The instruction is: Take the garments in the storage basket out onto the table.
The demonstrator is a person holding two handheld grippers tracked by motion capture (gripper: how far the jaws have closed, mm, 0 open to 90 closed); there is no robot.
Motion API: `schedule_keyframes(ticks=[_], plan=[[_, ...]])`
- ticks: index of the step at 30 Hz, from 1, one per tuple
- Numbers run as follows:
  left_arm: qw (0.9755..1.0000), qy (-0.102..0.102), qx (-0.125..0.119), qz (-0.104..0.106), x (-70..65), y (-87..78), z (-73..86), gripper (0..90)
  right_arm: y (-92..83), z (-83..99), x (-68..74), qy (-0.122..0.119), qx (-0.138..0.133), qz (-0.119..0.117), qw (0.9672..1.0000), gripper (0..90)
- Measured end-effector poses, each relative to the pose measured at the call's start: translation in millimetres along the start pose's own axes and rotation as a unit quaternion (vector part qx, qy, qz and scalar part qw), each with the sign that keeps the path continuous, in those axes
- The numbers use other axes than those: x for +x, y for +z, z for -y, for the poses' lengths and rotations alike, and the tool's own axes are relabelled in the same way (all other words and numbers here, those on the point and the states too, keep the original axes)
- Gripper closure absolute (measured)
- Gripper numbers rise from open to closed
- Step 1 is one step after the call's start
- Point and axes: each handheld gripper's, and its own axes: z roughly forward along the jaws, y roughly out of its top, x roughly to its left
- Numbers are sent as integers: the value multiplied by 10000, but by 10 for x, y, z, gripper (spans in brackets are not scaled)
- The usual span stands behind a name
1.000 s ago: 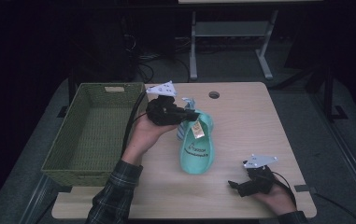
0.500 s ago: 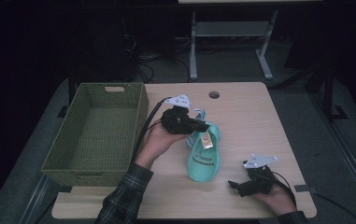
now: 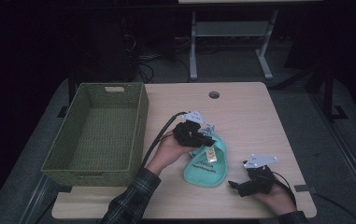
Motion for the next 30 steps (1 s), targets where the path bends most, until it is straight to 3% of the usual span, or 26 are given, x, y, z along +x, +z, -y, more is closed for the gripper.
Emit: schedule_keyframes(ticks=[9, 18, 22, 23, 24, 30], plan=[[9993, 34, 375, -14, -45, 304, 247, 853, 0, 0, 2, 11, 0, -4, 10000, 26], [9977, 113, 662, -3, -54, 478, 339, 810, 0, 0, 1, 4, 1, -1, 10000, 26], [9979, 108, 644, -24, -68, 456, 332, 692, -1, 0, 1, 4, 4, -1, 10000, 26], [9977, 138, 656, -70, -81, 427, 318, 692, 0, 0, 1, 3, 3, 0, 10000, 26], [9978, 125, 619, -218, -115, 377, 304, 612, 0, 0, 1, 5, 3, 0, 10000, 26], [9977, 120, 549, -376, -183, 163, 332, 512, 0, 0, 2, 10, 0, -4, 10000, 26]])
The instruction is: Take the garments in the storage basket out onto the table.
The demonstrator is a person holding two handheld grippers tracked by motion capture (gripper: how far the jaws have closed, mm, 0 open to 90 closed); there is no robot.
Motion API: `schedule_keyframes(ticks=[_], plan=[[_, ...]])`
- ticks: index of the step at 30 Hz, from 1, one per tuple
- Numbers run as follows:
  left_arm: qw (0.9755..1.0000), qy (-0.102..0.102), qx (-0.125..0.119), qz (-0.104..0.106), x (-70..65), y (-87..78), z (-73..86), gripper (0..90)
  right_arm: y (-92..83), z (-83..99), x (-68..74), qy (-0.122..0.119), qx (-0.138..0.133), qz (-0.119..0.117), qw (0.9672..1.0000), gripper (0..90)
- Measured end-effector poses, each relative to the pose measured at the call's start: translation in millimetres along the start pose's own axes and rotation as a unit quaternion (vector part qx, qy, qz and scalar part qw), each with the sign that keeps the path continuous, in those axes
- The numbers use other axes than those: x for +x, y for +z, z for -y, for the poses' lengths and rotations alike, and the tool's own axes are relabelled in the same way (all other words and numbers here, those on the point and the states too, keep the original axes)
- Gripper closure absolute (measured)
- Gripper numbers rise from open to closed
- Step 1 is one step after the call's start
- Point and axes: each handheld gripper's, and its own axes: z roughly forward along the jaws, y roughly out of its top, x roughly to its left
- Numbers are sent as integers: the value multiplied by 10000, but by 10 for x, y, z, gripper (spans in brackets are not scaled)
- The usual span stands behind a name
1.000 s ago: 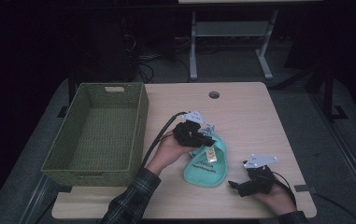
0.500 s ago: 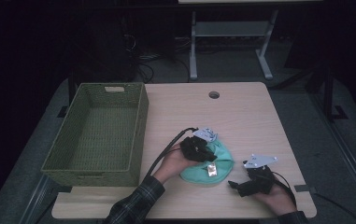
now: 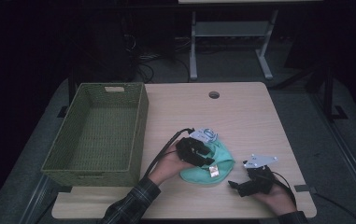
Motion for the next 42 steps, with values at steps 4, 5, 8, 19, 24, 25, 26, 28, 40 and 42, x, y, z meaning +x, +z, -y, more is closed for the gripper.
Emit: schedule_keyframes(ticks=[4, 5, 8, 19, 24, 25, 26, 28, 40, 42], plan=[[9999, -84, -21, -57, -36, -86, 87, 533, 0, 0, -1, -9, 2, 6, 10000, 26], [9999, -74, -8, -107, -62, -142, 155, 564, 0, 0, -1, -11, 2, 5, 10000, 26], [9998, -118, -1, -131, -110, -226, 257, 686, 0, 0, 0, -3, 6, 5, 10000, 26], [9992, -293, 95, -240, -274, -384, 543, 896, 0, 0, 0, -4, 5, 6, 10000, 26], [9983, -226, 360, -404, -299, -255, 623, 882, 0, 0, -1, -4, 7, 7, 10000, 26], [9980, -204, 424, -431, -289, -233, 627, 882, 0, 0, -1, -4, 7, 7, 10000, 26], [9976, -171, 469, -472, -282, -218, 632, 880, 0, 0, -1, -6, 7, 8, 10000, 26], [9968, -166, 562, -549, -277, -195, 646, 880, -1, 0, -1, -6, 7, 6, 10000, 27], [9969, -222, 599, -460, -251, -174, 666, 880, -169, -49, -71, 30, -100, -98, 9999, 320], [9967, -200, 630, -460, -245, -177, 664, 880, -208, -89, -97, 52, -204, -62, 9998, 366]])
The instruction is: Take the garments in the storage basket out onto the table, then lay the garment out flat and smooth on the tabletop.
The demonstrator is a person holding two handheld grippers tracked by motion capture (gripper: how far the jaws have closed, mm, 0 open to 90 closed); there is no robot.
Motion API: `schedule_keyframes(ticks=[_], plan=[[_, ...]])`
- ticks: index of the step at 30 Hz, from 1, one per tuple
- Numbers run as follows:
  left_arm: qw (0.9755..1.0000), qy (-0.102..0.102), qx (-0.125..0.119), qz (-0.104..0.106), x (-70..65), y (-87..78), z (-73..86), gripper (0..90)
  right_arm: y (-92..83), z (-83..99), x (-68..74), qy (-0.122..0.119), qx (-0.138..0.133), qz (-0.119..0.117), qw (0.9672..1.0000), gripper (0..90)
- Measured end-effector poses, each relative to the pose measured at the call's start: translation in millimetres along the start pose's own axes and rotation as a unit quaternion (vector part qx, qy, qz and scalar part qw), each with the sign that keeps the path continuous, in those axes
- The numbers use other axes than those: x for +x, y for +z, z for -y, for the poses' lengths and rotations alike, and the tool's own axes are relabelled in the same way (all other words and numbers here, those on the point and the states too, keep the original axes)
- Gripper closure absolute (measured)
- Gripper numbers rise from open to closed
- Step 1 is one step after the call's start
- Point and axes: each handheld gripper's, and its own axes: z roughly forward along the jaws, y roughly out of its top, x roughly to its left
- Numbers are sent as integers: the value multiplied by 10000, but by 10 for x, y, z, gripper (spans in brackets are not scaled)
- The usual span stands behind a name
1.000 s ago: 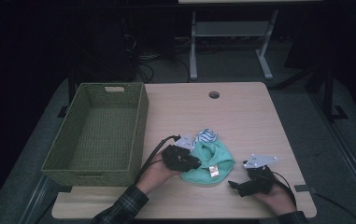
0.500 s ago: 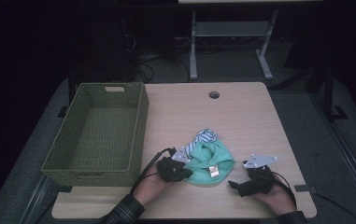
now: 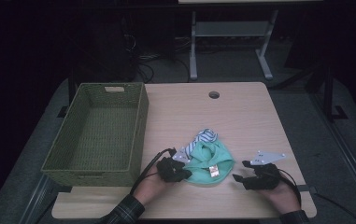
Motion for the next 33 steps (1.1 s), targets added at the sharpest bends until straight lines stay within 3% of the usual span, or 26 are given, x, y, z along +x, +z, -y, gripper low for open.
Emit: schedule_keyframes(ticks=[13, 26, 33], plan=[[9999, -97, 29, -30, -14, 4, -13, 880, -111, -422, -250, 75, -375, -29, 9993, 672], [9999, -145, -7, -13, -4, 9, -14, 880, 49, -835, -424, 3, -516, -178, 9985, 704], [9999, -133, 20, 4, 3, 4, -13, 878, 286, -983, -483, 30, -366, -325, 9988, 704]])
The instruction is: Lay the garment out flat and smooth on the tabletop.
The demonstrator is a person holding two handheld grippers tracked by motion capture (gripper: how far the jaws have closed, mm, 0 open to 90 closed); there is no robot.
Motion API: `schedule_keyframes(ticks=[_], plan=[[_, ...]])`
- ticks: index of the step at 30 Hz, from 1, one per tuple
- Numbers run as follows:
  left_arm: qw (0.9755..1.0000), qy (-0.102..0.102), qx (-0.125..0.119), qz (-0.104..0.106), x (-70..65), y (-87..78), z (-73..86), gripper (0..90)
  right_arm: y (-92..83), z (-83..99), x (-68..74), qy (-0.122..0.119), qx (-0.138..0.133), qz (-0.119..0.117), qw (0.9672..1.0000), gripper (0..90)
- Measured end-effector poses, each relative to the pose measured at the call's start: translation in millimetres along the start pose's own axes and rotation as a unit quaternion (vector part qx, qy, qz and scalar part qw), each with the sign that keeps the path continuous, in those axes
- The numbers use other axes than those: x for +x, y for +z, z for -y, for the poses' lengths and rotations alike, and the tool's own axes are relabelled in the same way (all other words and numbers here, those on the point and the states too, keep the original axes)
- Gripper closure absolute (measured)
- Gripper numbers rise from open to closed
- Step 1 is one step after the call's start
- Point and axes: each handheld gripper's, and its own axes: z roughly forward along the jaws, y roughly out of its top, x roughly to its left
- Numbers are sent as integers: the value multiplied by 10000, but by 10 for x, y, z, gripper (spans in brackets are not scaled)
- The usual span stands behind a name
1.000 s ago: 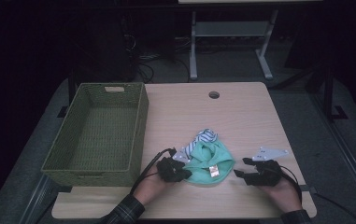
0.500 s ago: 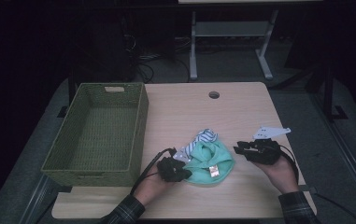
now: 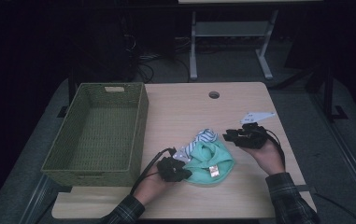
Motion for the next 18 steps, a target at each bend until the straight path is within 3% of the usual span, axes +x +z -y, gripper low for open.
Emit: schedule_keyframes(ticks=[6, 10, 13, 18], plan=[[10000, 12, 19, -17, -4, 0, -1, 878, 228, 14, -47, 22, 285, -42, 9996, 711], [10000, 9, 21, -14, -4, 0, -2, 878, 321, 39, -74, 181, 344, -140, 9991, 711], [10000, 37, 48, 0, 4, -4, -3, 877, 381, 43, -95, 120, 352, -173, 9992, 711], [10000, 34, 49, 3, 4, -4, -4, 876, 488, 21, -99, 216, 369, -291, 9987, 704]])
